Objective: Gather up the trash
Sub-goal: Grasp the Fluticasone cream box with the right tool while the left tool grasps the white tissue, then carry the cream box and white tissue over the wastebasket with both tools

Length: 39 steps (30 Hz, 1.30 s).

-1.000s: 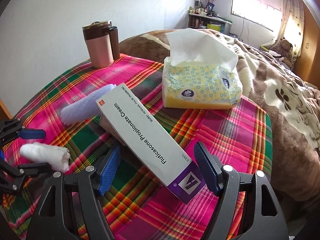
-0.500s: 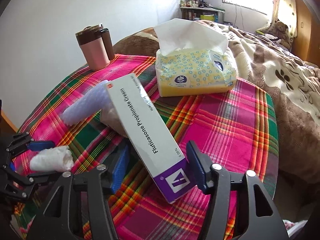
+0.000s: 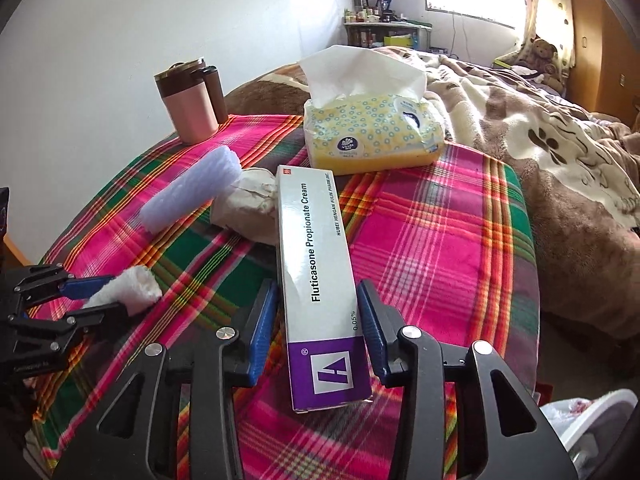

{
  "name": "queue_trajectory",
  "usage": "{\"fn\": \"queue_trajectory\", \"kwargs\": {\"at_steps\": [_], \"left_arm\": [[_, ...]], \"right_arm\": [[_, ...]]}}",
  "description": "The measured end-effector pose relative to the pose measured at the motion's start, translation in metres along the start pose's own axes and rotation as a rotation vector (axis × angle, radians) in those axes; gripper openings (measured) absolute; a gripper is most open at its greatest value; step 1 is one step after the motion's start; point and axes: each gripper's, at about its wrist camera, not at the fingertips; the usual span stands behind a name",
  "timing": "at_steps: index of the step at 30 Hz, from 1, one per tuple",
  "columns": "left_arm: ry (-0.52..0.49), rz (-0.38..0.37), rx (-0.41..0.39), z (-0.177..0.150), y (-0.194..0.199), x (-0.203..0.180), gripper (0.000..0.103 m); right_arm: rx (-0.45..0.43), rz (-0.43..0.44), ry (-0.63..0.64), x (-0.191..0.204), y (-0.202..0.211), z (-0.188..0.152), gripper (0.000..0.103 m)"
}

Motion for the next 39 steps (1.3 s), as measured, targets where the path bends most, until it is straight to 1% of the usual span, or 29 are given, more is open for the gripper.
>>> {"fn": "queue_trajectory", "kwargs": {"at_steps": [3, 10, 14, 17, 21, 31, 39], "left_arm": [[0.014, -0.001, -0.013, -0.001, 0.005, -0.002, 0.031], [0.032, -0.018, -0.037, -0.002, 0.015, -0.013, 0.031], [0.031, -0.031, -0.057, -0.003, 0.024, -0.024, 0.031], [0.015, -0.024, -0.078, -0.001, 0.034, -0.034, 0.031], [0.007, -0.028, -0.104, 0.001, 0.048, -0.046, 0.031], [-0.024, -0.049, -0.178, 0.004, 0.084, -0.08, 0.031], [-0.051, -0.09, -0.208, 0.007, 0.097, -0.111, 0.031]], "right_arm": [[-0.015, -0.004, -0.015, 0.001, 0.008, -0.004, 0.041], [-0.038, 0.004, -0.055, 0.002, 0.025, -0.012, 0.041], [-0.066, 0.001, -0.074, 0.006, 0.04, -0.018, 0.041], [-0.087, -0.01, -0.092, 0.007, 0.052, -0.022, 0.041], [-0.115, 0.017, -0.134, 0.005, 0.069, -0.028, 0.041], [-0.192, -0.024, -0.142, 0.001, 0.117, -0.038, 0.041], [-0.234, -0.084, -0.182, -0.016, 0.151, -0.05, 0.041]]}}
Point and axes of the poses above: each gripper's, at about its wrist camera, not at the fingertips, and y roughly against the way its jaws point, x to its left, z to its top, and after that the axes turned 8 degrees about -x, right-handed
